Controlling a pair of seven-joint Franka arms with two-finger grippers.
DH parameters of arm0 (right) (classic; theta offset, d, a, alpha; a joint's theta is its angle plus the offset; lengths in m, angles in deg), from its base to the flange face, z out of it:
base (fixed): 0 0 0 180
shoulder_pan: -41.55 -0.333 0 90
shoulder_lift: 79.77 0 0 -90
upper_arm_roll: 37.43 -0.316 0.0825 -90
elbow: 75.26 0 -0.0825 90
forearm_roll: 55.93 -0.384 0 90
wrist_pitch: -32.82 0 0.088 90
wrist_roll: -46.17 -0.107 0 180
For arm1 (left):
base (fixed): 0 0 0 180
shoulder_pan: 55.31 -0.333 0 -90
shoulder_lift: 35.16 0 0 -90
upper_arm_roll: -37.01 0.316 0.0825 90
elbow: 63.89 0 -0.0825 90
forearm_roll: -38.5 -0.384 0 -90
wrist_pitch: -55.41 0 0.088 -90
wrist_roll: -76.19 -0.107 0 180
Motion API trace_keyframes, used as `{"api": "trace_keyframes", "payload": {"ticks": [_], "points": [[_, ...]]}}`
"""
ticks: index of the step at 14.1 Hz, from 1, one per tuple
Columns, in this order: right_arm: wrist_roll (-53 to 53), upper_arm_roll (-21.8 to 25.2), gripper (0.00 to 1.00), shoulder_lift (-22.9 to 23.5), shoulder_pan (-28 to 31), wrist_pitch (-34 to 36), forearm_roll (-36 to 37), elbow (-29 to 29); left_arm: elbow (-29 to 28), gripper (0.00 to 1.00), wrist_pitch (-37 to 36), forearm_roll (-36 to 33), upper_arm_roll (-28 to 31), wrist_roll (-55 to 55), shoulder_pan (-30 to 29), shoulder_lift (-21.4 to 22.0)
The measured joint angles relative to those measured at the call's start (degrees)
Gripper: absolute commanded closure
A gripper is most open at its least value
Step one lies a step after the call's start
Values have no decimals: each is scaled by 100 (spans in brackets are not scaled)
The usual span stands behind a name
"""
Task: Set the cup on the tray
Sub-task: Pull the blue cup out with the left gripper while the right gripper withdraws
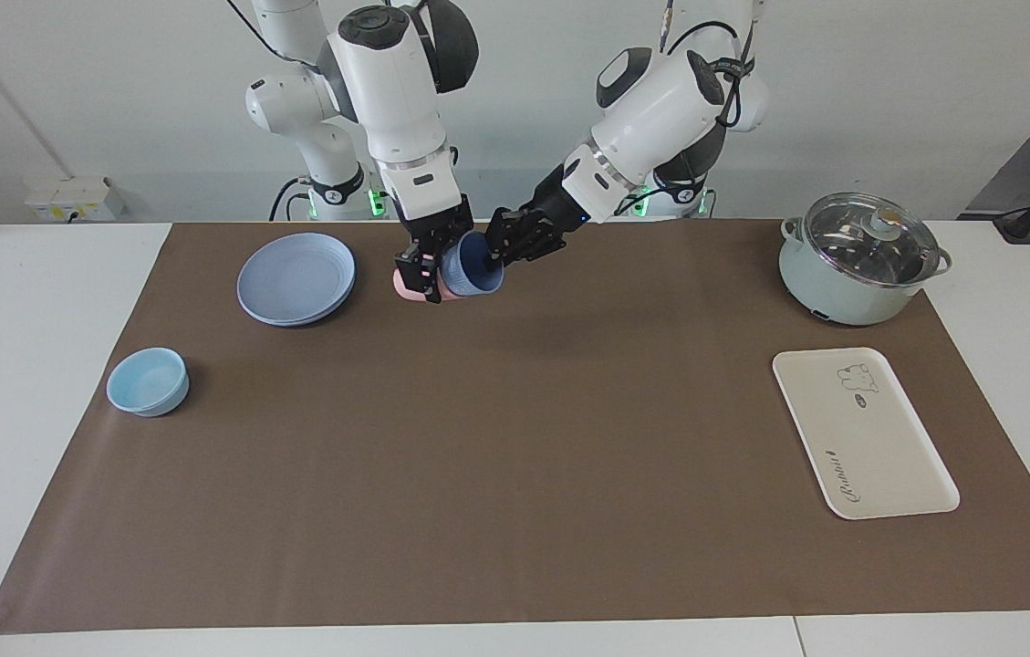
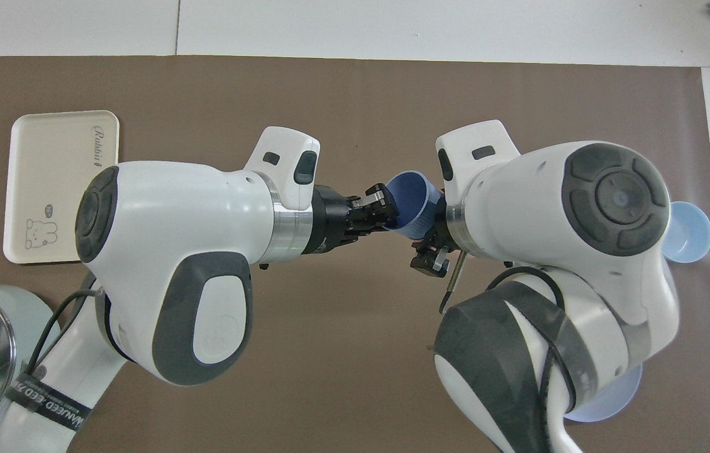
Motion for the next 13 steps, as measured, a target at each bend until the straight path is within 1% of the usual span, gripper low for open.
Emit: {"api": "trace_keyframes", "payload": {"ticks": [2,4,6,10,12,13], "points": [[0,2,100,9,1,-49,0,1,155,100,-186,8,23,-2,-235,3],[0,7,100,63,4,-109,0,5,459,100,-599,-89,37,-29,-690,8],[0,14,100,67,5,-109,0,9,623,100,-820,-453,75,-83,-1253,2],[0,26,100,67,30,-135,0,21,654,100,-1044,-1212,119,-512,-2185,-5],[29,34,100,69,162,-359,0,17,638,100,-1106,-1691,126,-769,-2645,-19],[101,38,100,77,278,-465,-9,11,595,100,-1131,-2068,129,-927,-2890,-20]]}}
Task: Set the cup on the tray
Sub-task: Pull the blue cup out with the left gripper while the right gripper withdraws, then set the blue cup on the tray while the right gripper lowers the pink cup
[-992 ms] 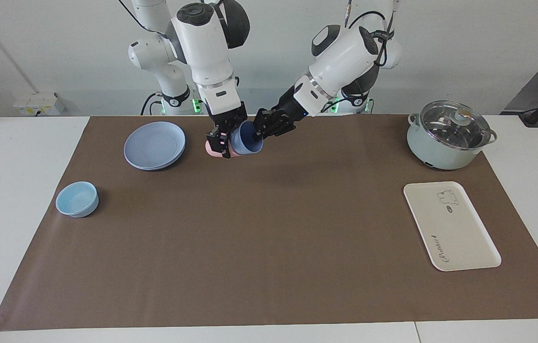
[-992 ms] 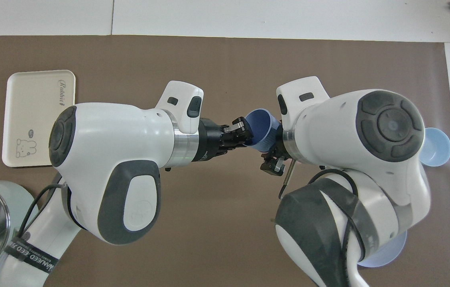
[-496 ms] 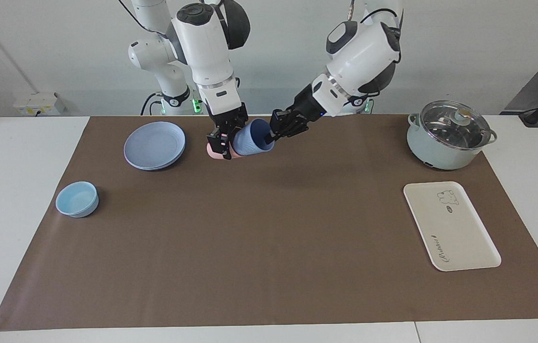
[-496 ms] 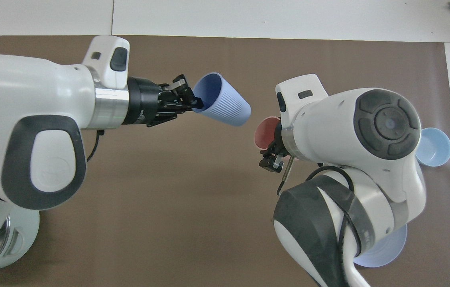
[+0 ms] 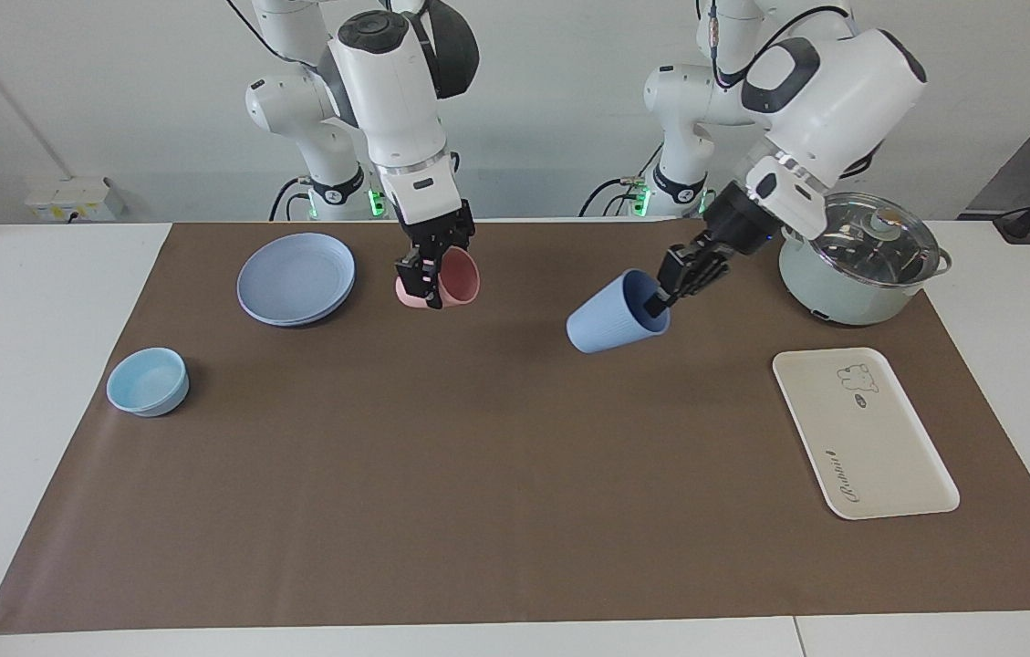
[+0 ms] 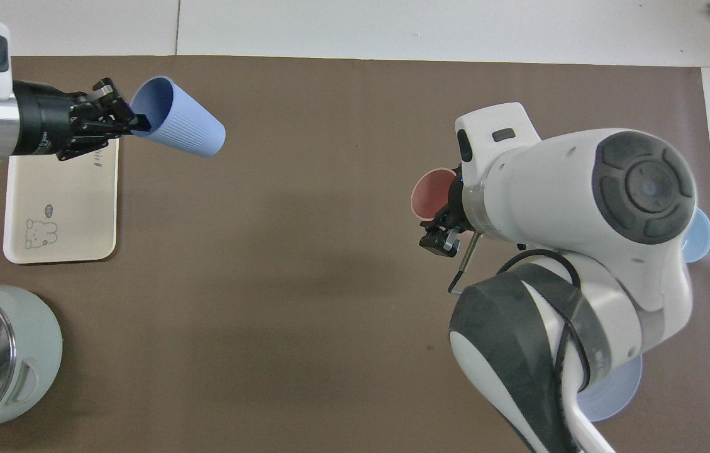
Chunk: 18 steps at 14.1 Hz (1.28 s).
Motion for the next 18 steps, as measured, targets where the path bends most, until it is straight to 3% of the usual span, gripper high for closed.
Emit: {"api": "trace_keyframes", "payload": {"ticks": [2,7,12,15,18], "points": [[309,7,100,30,298,-214,-407,-22,-150,100,-3,-608,8,-509,-511,3],[2274,40,100,179,1438,-970,-2761,-330,-597,100,244,-735,25,-2408,-1947,-23],[4987,52,100,1033,2049,-1616,-5889,-460,-888,100,1220,-735,-30,-2592,-2090,-580],[6013,52,100,1377,2318,-1615,-6479,-451,-926,100,1591,-736,-33,-2770,-2098,-869],[7216,55,100,1680,2893,-943,-7099,-464,-932,100,1951,-736,-21,-3098,-2262,-1161]]}}
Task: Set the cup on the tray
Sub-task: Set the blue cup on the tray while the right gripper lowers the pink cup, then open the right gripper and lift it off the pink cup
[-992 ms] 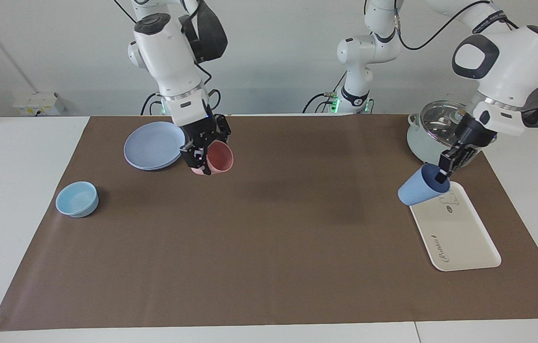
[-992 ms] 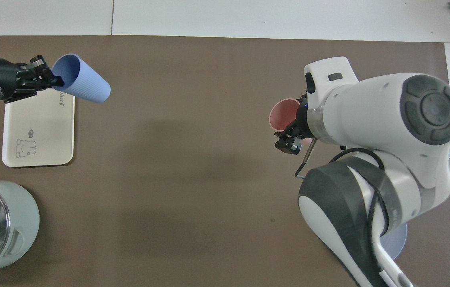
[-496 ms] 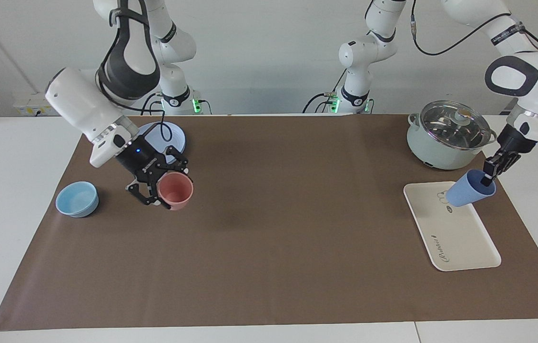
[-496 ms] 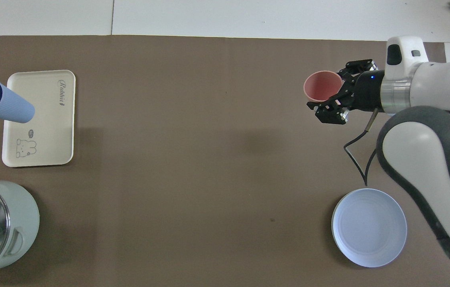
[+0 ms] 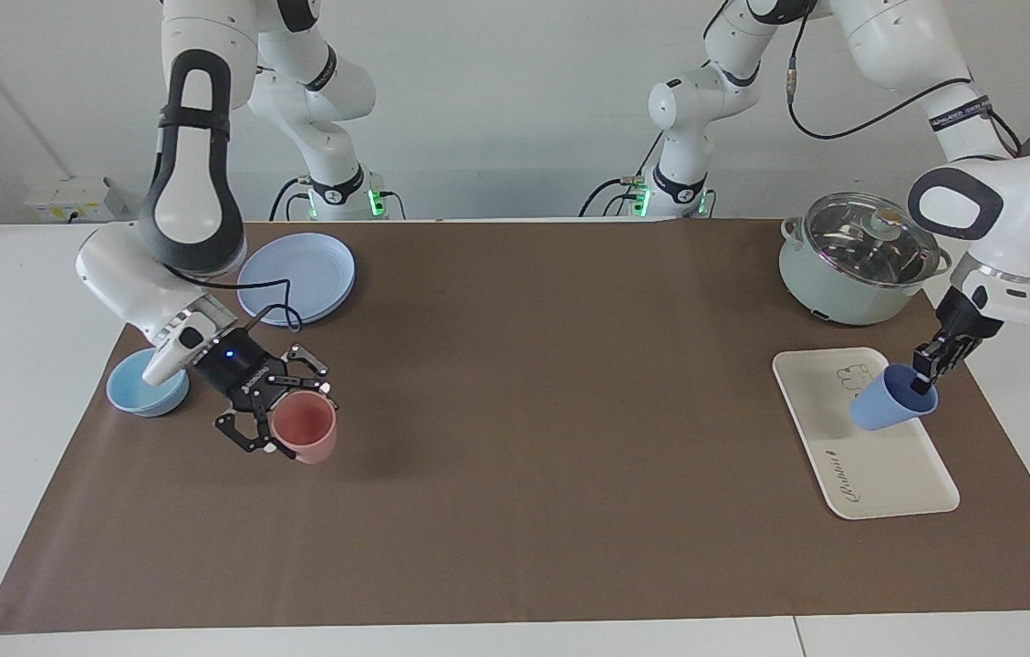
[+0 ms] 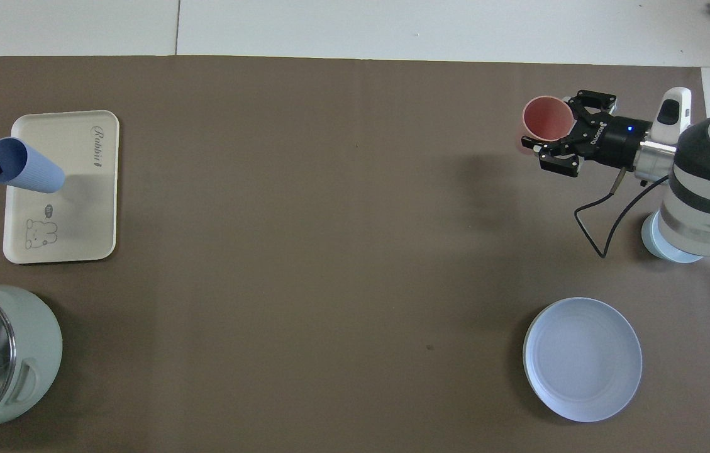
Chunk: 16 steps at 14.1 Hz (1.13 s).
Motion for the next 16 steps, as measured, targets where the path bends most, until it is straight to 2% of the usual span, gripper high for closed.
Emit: {"api": "trace_keyframes", "payload": {"ticks": [3,5,7,8,10,11,12,14,16], "points": [[1105,2,100,546,523,673,-724,10,4,98,150,0,-17,-64,-53,-165],[1421,-15,100,735,530,709,-957,21,38,20,131,0,-53,-65,-52,-164],[1592,-47,100,821,505,709,-1128,19,190,14,-29,1,-71,-65,-51,-163],[1593,-61,100,829,505,709,-1130,11,323,4,-228,1,-73,-66,-49,-163],[1642,-65,100,831,505,708,-1130,-31,696,0,-755,0,-81,-72,-45,-160],[1722,-65,19,831,505,703,-1130,-66,888,0,-1010,0,-93,-73,-39,-158],[1810,-65,0,832,505,699,-1130,-119,1084,0,-1293,0,-113,-79,-3,-154],[1953,-63,0,832,508,697,-1131,-197,1472,0,-1885,-173,-125,-69,263,-144],[1982,-61,0,832,509,697,-1132,-202,1886,0,-2565,-774,-141,181,711,-138]]}}
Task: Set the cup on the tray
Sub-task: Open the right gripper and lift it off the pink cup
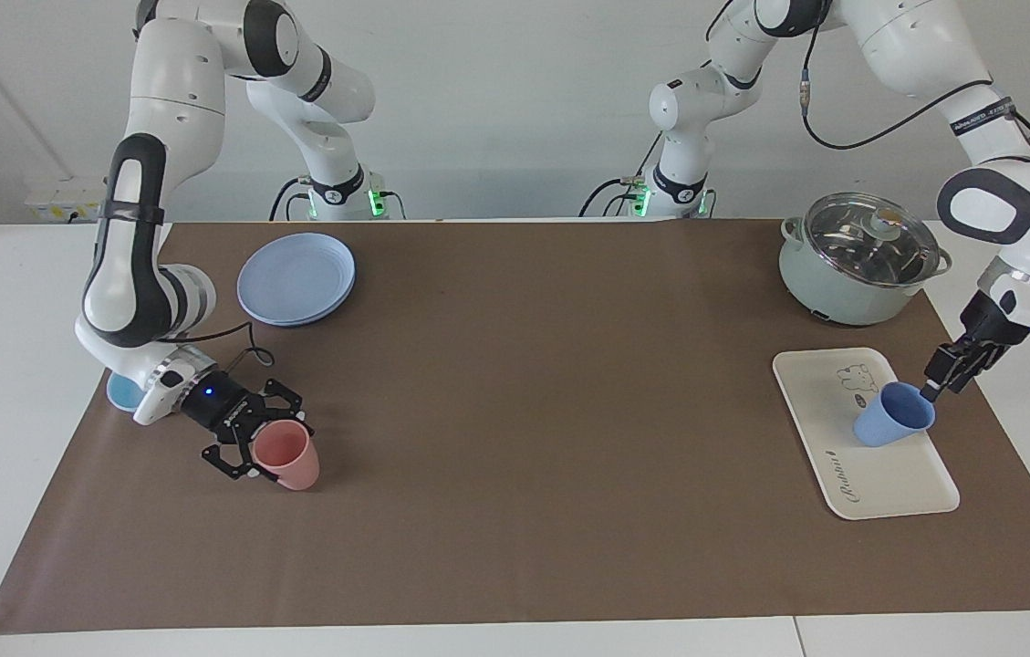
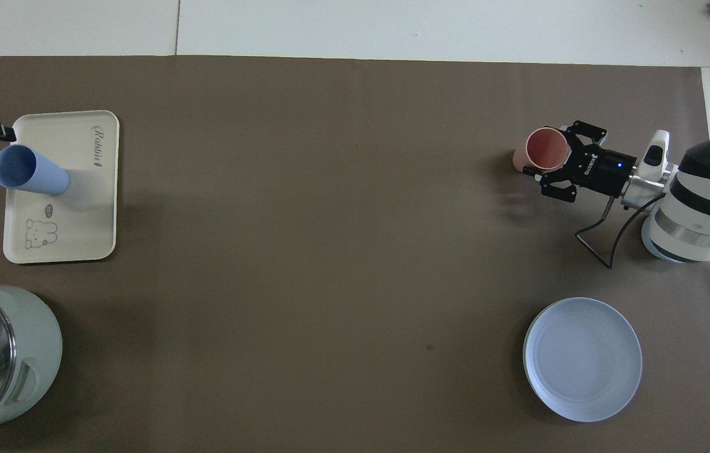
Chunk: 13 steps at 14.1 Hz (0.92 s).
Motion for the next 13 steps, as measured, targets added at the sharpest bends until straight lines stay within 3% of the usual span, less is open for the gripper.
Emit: {"api": "trace_keyframes", "payload": {"ticks": [5,10,13], "points": [[1,6,0,-53,15,255,-2,13,736,0,-1908,-1049,2,613,1184,92],[2,15,0,-235,103,390,-2,83,924,0,-3079,-1143,53,618,1290,954],[-369,15,0,-596,86,382,167,104,857,0,-3317,-1143,64,611,1271,1234]]}}
